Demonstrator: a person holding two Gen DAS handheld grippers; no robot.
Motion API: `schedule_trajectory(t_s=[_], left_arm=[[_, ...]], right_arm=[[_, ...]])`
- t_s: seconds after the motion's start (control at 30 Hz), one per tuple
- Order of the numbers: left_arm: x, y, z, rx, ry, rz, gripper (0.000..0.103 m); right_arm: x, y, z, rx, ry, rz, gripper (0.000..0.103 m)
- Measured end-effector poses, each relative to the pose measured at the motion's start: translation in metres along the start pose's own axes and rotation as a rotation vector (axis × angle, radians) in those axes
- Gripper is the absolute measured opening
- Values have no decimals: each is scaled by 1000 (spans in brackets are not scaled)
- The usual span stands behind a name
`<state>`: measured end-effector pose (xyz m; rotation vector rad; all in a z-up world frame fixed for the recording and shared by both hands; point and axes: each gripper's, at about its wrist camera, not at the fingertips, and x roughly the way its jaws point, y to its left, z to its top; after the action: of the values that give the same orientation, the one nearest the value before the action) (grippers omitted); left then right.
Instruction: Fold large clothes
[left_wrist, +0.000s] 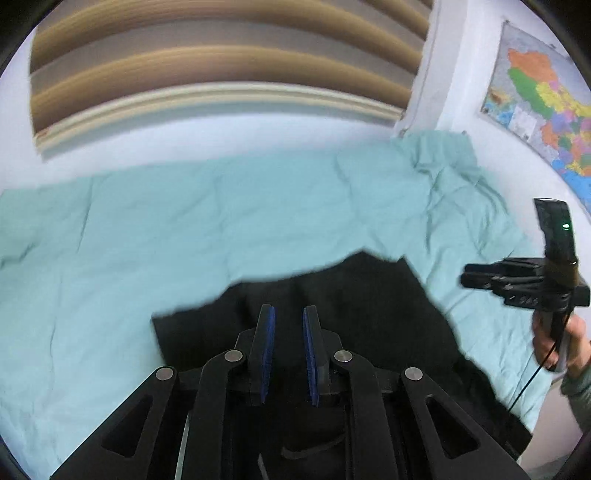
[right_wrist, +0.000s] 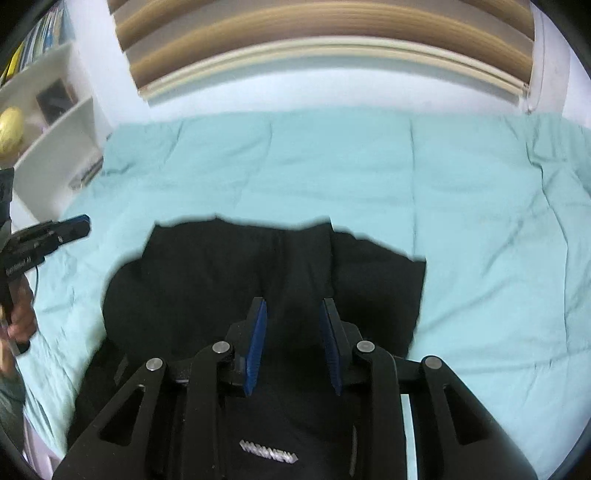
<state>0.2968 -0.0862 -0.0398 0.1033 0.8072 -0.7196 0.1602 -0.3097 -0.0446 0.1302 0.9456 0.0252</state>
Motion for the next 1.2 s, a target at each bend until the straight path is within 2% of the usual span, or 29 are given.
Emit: schedule_trajectory(t_s=[0.07,0.13,0.23,0.33,0.4,0.53,0.6,0.67,0.8,0.87,0.97,1.03,1.13,1.2], left_arm=[[10,-2,16,-5,1,-54,17],[28,-7,22,-8,29,-84,17],[61,-11,12,-15,119,-116,17],[79,-18,-34,-14,206,-125,17],[84,-16,-69,-37,259,-133,17],[111,-5,-139,-148,378,-116,17],[129,2,-166,-230,411,-128,18],[141,6,-180,-269,408,-128,19],[150,17,-193,-337,397,-178,19],[149,18,-191,-348,406,-190,19],[130,9,-180,-300,397,-165,19],[113,0,-172,-242,371,-151,20],[94,-8,-158,-194,340,-162,20],[83,-11,-146,-181,303,-163,20]], right_arm=[[2,7,24,20,-9,16,32],[15,13,37,44,-4,68,33],[48,28,33,70,73,116,34],[76,36,9,73,155,170,34],[87,45,-21,49,206,179,34],[125,46,-90,79,348,167,34],[138,44,-114,95,370,157,34],[149,38,-133,135,337,166,34],[163,24,-140,228,321,191,31],[161,28,-141,194,311,175,31],[147,35,-136,135,315,152,34],[131,36,-131,120,312,150,39],[101,38,-117,67,257,138,55],[82,37,-103,19,189,105,68]])
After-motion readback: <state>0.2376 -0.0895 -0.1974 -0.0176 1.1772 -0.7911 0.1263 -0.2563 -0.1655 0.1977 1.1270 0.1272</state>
